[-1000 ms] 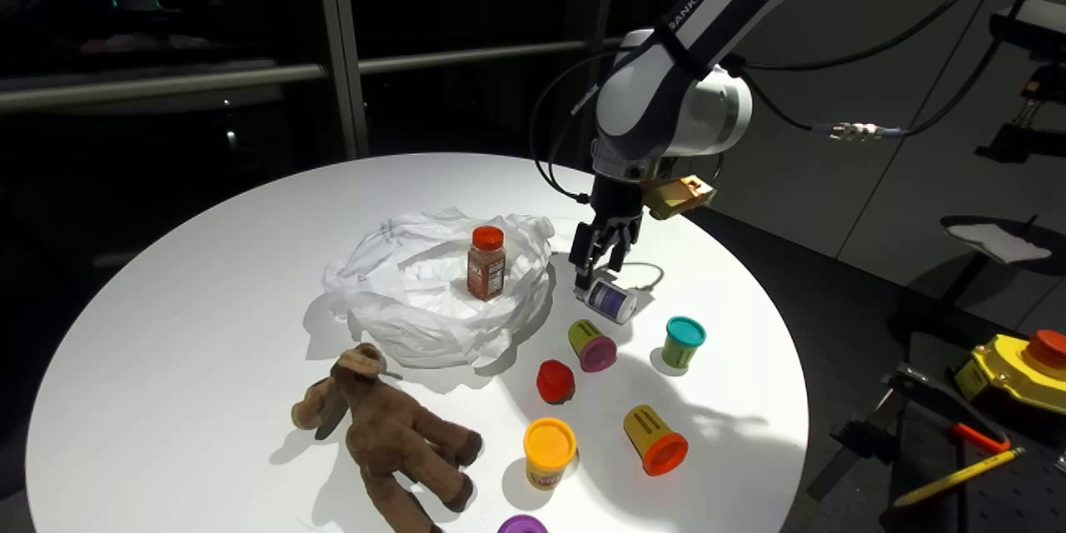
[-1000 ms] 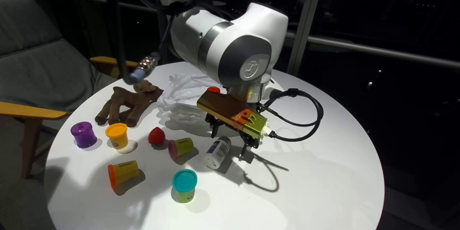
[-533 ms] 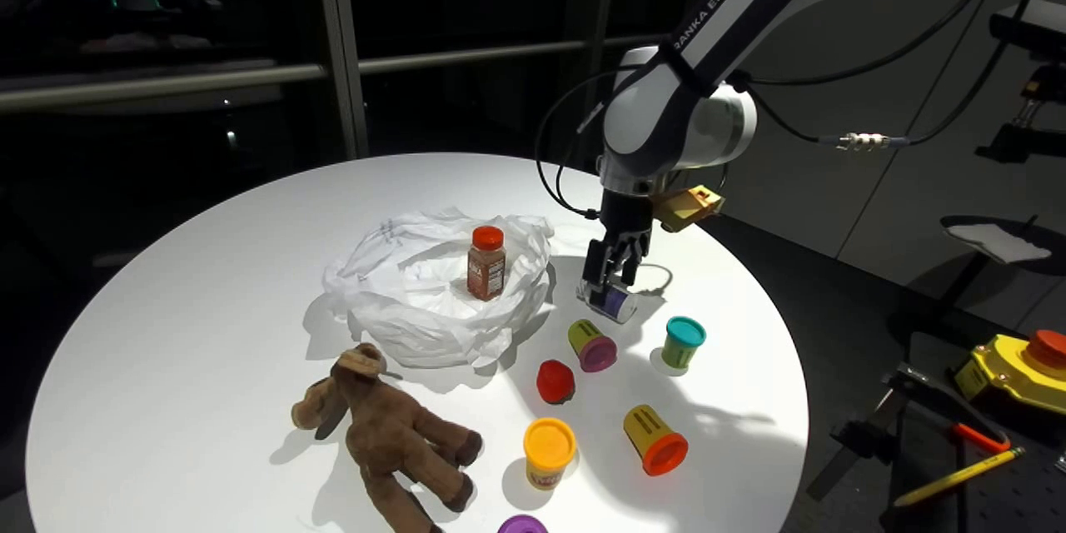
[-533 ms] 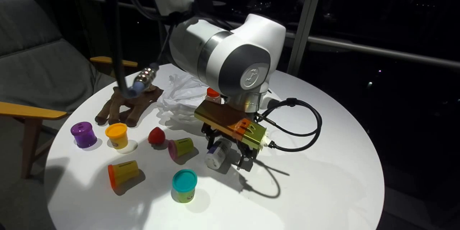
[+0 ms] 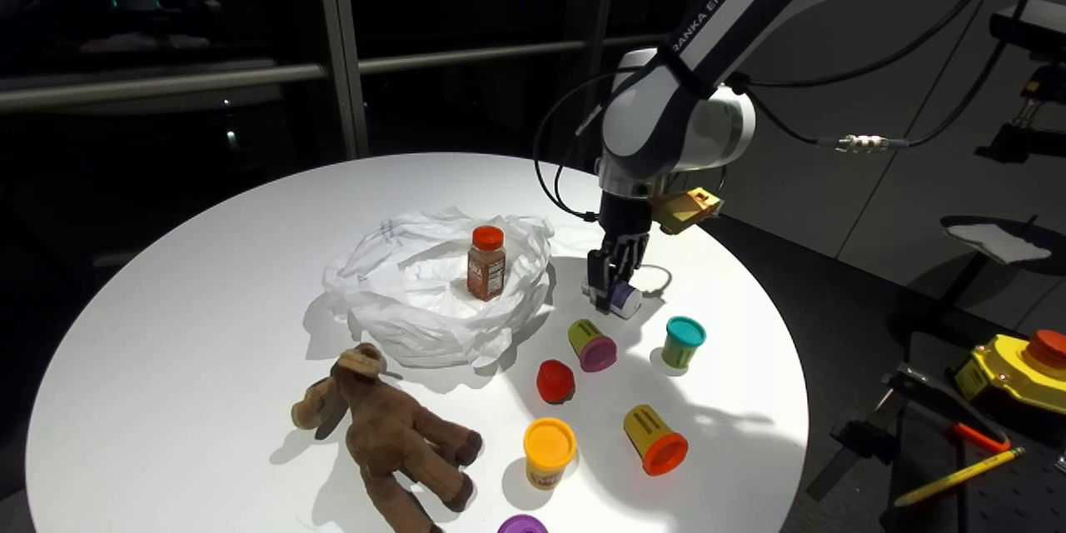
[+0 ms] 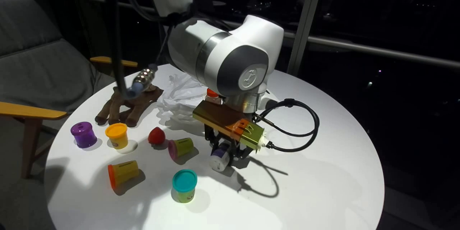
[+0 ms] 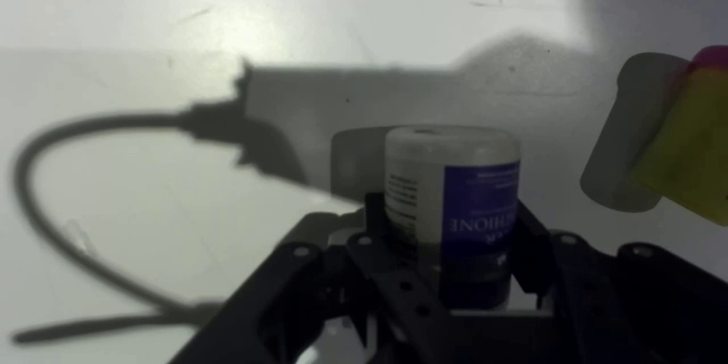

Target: Put the object on the table in the plastic bag

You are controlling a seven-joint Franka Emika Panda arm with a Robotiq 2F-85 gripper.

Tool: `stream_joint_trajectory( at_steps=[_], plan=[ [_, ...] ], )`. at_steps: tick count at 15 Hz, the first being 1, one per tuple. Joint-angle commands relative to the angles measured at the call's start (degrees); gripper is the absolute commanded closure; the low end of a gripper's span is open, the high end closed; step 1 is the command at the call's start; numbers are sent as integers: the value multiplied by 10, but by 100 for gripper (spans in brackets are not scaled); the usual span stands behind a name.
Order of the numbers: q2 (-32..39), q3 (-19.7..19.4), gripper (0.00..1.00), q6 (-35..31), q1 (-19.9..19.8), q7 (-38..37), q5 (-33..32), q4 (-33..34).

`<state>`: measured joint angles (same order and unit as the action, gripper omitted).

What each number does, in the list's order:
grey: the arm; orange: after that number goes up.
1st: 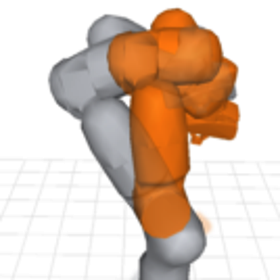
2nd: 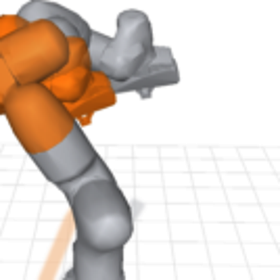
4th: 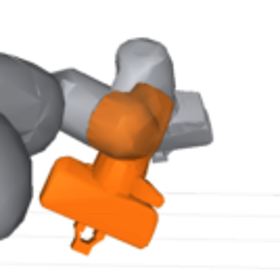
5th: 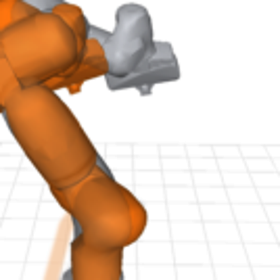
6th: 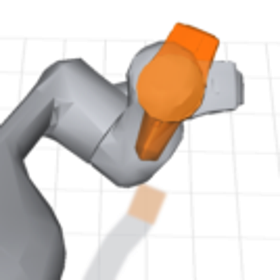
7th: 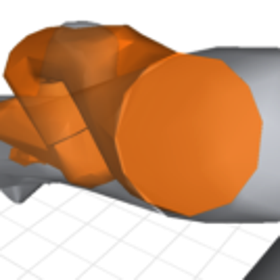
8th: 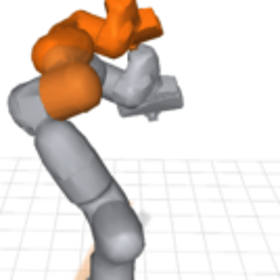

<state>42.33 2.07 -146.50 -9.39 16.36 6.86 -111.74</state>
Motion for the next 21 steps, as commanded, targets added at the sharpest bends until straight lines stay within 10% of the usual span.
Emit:
stream_joint_trajectory(
  at_steps=[1,13,21],
  plan=[
    [-28,-1,74,5,5,-21,-12,-11],
    [-157,93,74,56,65,-33,59,3],
    [-55,114,74,-107,87,-14,60,42]
  ],
)
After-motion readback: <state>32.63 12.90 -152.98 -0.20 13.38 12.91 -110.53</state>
